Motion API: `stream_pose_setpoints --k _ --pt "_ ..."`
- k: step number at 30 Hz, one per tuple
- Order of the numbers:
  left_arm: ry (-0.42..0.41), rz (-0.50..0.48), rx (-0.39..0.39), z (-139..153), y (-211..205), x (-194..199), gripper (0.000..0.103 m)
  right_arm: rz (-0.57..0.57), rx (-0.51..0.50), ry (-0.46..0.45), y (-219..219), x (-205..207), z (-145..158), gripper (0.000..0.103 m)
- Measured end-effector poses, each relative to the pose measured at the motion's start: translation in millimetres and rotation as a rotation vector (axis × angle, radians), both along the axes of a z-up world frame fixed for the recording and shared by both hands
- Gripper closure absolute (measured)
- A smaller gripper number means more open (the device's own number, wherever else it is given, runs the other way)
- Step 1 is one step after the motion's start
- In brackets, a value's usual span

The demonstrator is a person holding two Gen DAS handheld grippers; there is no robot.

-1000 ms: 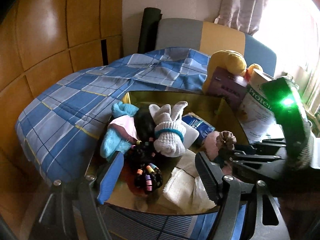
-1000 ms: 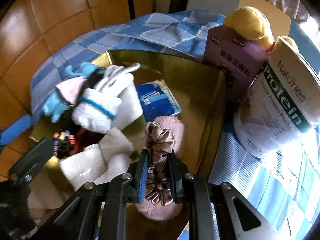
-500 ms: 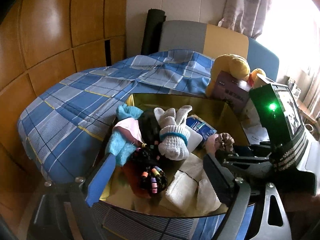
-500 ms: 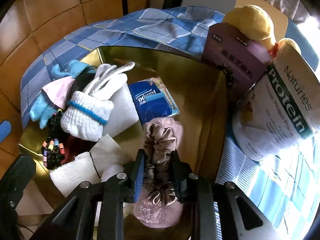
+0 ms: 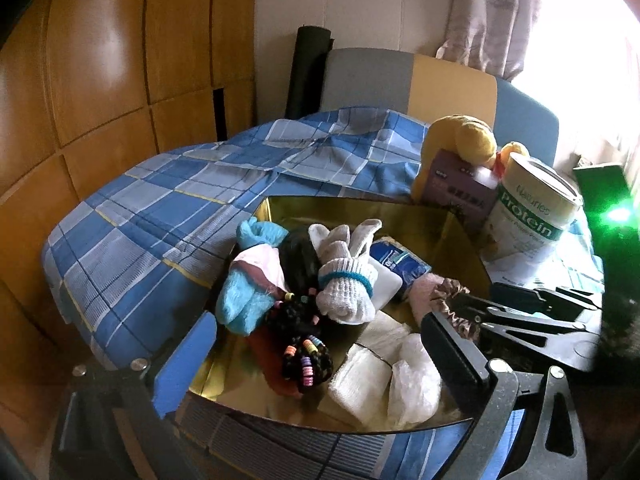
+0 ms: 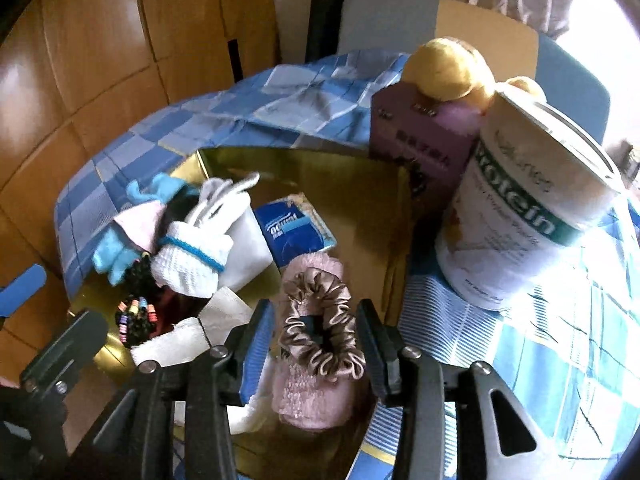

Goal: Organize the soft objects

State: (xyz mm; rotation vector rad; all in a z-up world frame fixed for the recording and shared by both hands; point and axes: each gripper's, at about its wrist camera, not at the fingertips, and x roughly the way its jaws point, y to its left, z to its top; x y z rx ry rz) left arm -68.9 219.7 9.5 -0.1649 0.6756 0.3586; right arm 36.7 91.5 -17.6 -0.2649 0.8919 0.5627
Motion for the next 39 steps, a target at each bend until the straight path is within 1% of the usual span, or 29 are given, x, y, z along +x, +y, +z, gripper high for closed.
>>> stream_pose_setpoints --k 4,7,13,24,39 --pt "0.003 0.010 0.028 3.2 -6.0 -0.8 0.000 -0.045 0.040 -0.031 -12.6 -11.2 7.4 0.060" --pt "-0.001 0.012 0.055 5.6 -11.9 -2.6 0.000 -0.101 0.054 -0.079 -26.1 -22.6 11.7 0.060" --pt "-0.045 0.012 0.055 13.6 -24.1 -9.0 0.000 -0.179 0.056 -0.123 -47.6 -35.4 13.0 0.060" --pt "-0.042 0.009 0.044 14.3 -33.7 -10.6 0.000 -0.228 0.065 -0.138 -64.4 -43.8 7.9 0.060" --pt "-0.039 0.013 0.037 13.1 -31.9 -10.9 0.000 -0.227 0.063 -0.127 -65.3 -44.3 5.5 0.060"
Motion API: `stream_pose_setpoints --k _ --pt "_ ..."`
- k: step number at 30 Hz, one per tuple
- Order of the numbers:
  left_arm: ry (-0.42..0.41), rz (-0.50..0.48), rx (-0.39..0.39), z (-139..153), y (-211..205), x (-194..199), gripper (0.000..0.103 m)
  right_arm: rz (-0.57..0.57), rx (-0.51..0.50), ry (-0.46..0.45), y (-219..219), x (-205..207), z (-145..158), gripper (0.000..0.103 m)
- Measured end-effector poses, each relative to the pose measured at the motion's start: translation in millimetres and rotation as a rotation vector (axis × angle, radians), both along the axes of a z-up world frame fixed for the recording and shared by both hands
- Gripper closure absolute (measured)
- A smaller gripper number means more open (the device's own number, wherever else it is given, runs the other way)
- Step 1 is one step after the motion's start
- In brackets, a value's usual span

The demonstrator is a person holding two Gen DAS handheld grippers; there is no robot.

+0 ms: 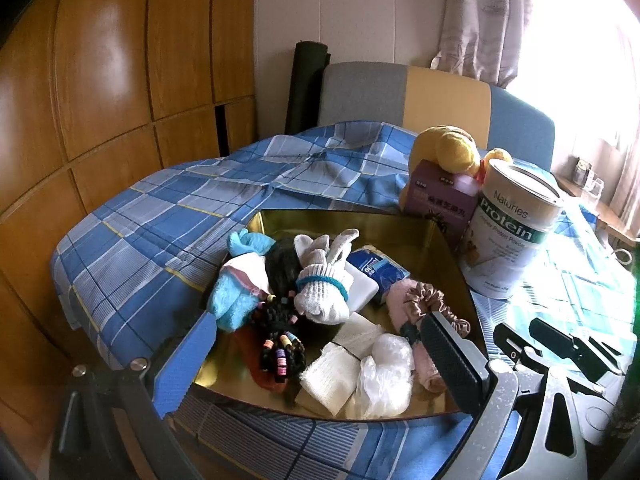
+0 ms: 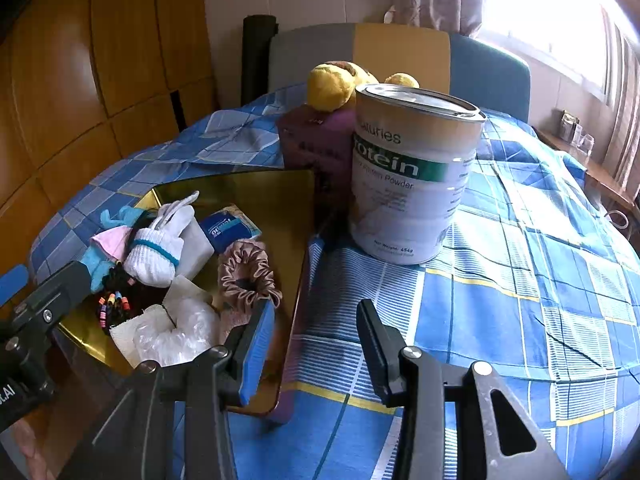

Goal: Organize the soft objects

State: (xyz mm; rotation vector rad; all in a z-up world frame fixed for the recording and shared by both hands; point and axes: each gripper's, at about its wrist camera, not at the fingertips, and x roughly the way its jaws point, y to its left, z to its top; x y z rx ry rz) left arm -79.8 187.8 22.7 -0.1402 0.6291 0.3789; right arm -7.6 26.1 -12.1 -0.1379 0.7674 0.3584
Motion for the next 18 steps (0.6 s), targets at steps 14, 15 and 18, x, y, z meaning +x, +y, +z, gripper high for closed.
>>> stream_pose_setpoints --k 14,15,18 --pt "0.006 -0.001 -0.004 -0.7 -0.4 0.5 0.000 0.003 0.000 0.001 0.3 -0.5 -0.4 0.060" --pt "0.005 -0.001 -0.004 -0.8 -0.7 0.3 0.000 0.003 -0.001 0.002 0.4 -0.4 -0.5 0.060" --pt "0.006 -0.001 -0.004 -0.7 -0.7 0.4 0.000 0.003 -0.002 0.003 0.7 -0.1 -0.7 0.060"
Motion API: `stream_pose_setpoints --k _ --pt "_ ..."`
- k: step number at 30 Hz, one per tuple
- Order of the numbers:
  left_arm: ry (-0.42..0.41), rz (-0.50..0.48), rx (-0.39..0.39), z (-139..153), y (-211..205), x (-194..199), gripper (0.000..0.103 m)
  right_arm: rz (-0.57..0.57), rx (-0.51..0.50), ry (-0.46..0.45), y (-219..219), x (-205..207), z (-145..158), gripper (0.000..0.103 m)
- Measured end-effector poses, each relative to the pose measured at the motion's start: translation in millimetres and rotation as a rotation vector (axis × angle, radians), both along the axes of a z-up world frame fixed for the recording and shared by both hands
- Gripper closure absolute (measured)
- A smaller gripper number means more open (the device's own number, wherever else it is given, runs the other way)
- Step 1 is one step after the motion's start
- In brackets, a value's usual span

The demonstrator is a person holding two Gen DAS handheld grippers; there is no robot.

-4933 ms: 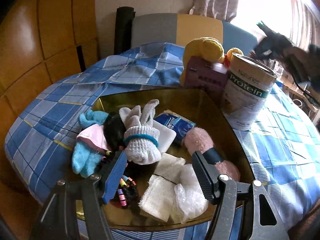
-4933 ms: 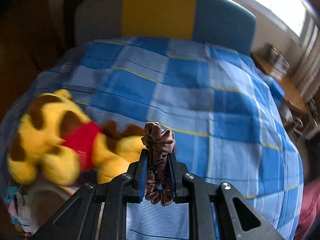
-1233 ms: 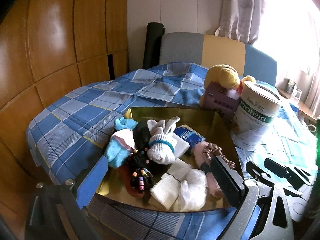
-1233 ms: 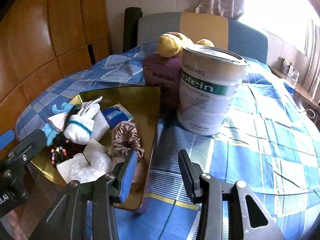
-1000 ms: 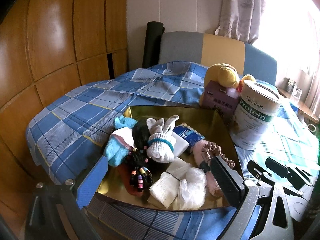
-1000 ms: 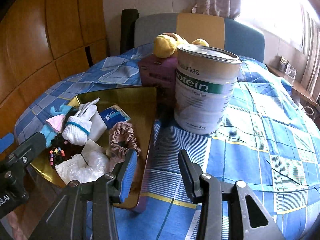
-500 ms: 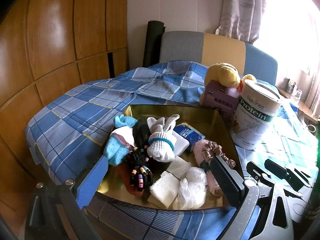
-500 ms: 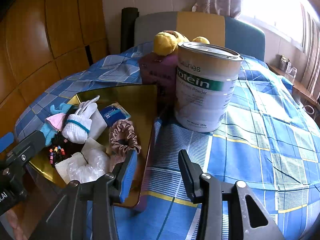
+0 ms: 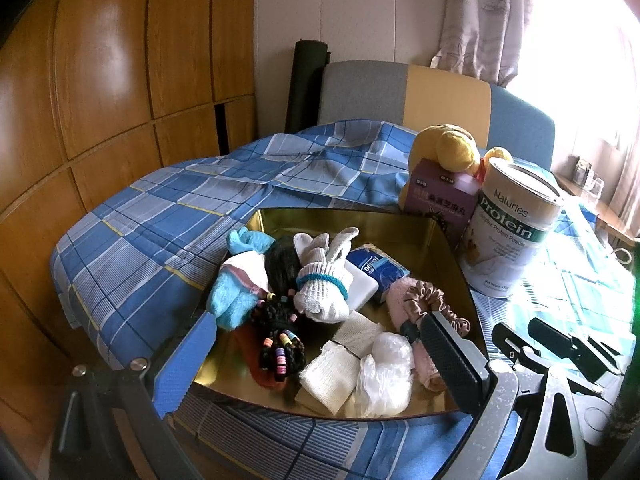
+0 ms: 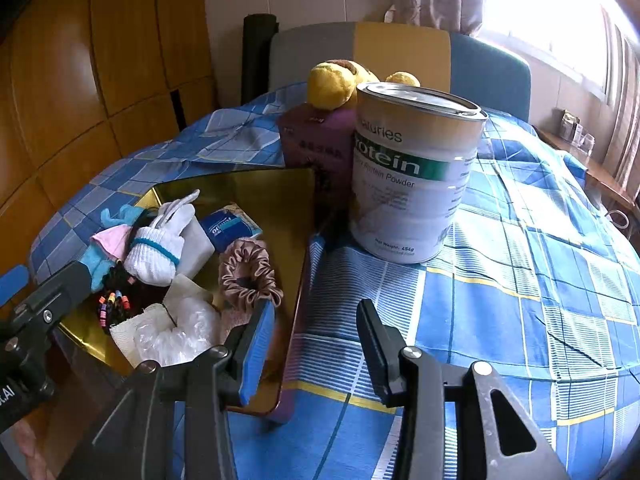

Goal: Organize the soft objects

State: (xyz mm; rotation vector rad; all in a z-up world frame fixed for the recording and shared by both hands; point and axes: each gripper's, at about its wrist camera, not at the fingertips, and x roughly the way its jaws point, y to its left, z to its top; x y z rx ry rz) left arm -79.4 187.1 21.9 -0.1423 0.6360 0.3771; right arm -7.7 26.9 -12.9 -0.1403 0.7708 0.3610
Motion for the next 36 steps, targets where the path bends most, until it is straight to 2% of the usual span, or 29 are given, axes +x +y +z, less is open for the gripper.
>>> stream_pose_setpoints --k 36 --pt "0.007 -0.005 0.021 0.0 -3.0 1.2 0.000 -0.002 0.001 0.004 -1.0 1.4 -1.2 0.060"
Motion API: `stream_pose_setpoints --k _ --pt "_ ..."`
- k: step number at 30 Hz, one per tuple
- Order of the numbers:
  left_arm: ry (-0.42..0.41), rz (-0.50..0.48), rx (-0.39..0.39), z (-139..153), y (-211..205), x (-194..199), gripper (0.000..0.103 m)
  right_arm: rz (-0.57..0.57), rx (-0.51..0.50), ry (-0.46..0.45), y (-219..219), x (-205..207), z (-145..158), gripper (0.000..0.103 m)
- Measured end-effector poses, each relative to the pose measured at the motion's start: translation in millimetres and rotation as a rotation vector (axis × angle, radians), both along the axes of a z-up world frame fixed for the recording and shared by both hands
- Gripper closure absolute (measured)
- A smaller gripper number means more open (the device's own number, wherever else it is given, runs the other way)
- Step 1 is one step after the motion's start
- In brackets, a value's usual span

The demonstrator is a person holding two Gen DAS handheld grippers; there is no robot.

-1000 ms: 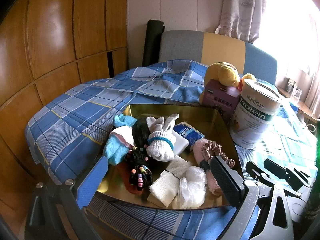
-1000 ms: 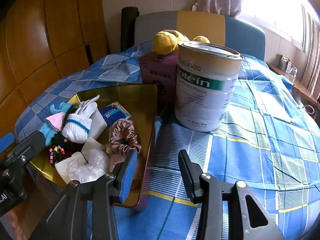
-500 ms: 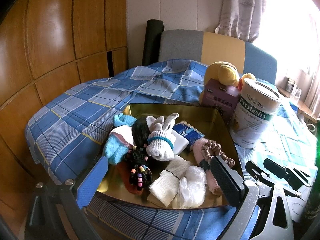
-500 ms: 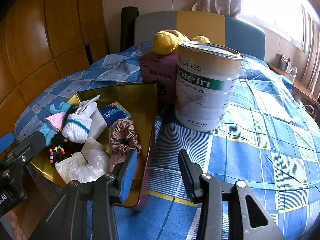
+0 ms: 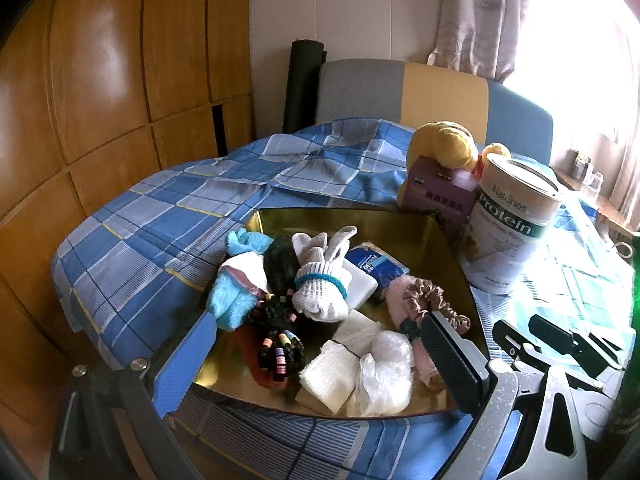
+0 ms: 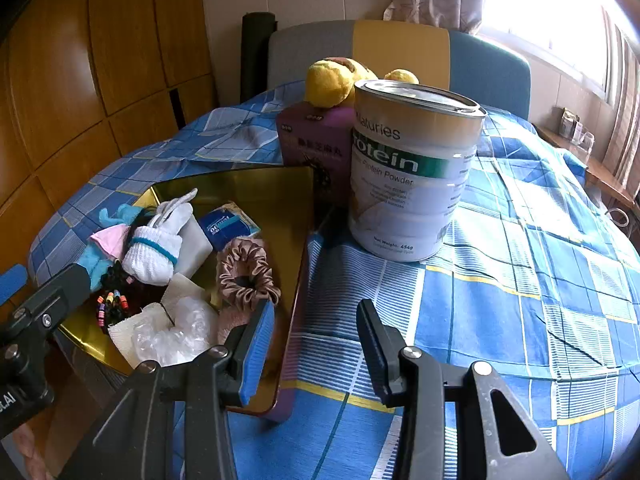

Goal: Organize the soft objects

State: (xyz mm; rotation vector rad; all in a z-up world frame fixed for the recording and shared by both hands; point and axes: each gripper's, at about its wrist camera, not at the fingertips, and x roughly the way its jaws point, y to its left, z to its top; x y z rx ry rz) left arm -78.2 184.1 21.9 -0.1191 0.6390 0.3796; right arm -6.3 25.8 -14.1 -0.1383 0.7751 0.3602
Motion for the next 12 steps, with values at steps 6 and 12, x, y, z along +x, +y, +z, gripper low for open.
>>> stream_pose_setpoints --k 6,12 --pt "-0.014 0.019 0.025 -0.8 0.8 -2.5 0.000 -0.001 -0.001 0.000 -0.9 0.3 -0.7 0.060" --pt "-0.009 0.011 -0.001 -1.6 2.6 -1.4 0.000 -0.056 0.044 -0.022 -15.3 4.0 7.0 0.060"
